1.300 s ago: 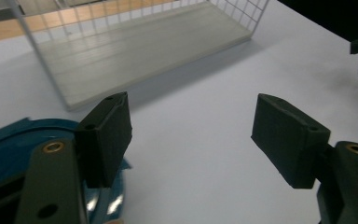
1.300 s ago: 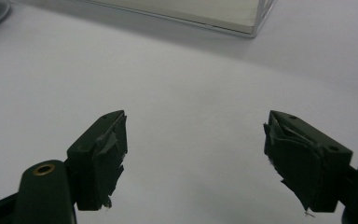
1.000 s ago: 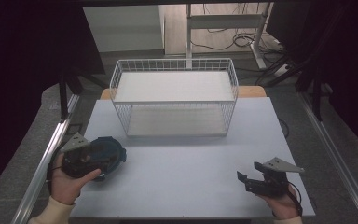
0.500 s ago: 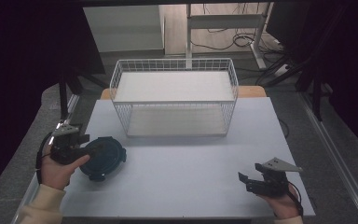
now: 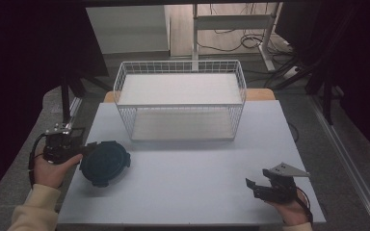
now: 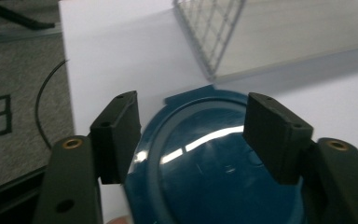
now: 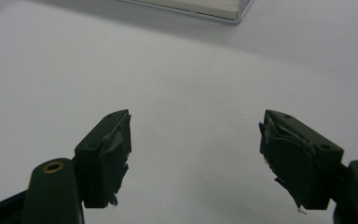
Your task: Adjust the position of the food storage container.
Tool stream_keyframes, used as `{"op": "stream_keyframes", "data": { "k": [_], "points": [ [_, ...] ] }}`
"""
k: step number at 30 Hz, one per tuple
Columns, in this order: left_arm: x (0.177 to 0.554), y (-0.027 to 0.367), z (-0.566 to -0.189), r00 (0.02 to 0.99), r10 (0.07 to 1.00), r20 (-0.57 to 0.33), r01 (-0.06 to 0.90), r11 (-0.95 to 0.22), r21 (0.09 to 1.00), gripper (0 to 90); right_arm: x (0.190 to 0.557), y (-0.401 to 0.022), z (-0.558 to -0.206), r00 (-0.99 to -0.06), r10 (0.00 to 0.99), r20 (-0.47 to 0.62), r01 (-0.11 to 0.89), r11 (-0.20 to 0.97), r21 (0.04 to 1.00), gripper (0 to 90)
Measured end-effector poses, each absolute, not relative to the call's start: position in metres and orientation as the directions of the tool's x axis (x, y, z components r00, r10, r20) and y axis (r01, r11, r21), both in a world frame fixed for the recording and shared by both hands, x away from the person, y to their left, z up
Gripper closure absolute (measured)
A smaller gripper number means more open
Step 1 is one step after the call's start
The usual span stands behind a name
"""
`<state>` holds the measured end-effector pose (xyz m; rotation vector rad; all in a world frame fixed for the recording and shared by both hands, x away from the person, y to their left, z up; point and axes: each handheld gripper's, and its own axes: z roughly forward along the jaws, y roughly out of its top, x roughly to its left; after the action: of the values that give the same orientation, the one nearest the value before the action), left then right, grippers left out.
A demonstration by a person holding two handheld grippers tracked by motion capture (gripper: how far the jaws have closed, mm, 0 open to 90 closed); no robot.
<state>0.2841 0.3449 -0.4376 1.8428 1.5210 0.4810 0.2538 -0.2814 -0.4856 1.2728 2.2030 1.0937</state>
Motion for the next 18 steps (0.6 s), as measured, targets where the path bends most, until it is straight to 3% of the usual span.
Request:
{"op": "stream_keyframes", "data": {
  "k": [8,18],
  "points": [
    [0.286,0.369,-0.457,0.163,0.977,-0.141,0.758,-0.032,0.651,60.7,0.254,-0.282,-0.486,-0.52,0.852,0.05,0.564,0.299,0.77,24.9],
    [0.285,0.392,-0.478,0.128,0.98,-0.15,0.813,-0.017,0.582,87.6,0.255,-0.282,-0.488,-0.512,0.858,0.041,0.57,0.304,0.763,24.8]
  ]
}}
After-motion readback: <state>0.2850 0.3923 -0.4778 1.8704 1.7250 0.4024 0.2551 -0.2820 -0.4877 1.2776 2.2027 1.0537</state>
